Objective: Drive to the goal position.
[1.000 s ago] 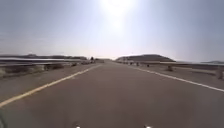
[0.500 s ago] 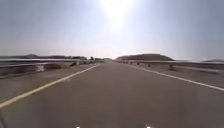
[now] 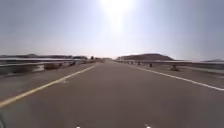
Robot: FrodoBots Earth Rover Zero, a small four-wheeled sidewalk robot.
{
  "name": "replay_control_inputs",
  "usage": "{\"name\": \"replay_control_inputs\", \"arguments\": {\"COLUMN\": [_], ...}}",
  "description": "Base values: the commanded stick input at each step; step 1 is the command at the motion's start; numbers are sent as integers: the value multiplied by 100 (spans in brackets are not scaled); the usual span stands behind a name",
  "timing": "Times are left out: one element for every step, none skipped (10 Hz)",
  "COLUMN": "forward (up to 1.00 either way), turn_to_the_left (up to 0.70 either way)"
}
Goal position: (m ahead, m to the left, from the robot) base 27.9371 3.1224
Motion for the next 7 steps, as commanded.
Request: {"name": "replay_control_inputs", "arguments": {"forward": [70,70,70,70,70,70,70], "turn_to_the_left": [0,0,0,0,0,0,0]}}
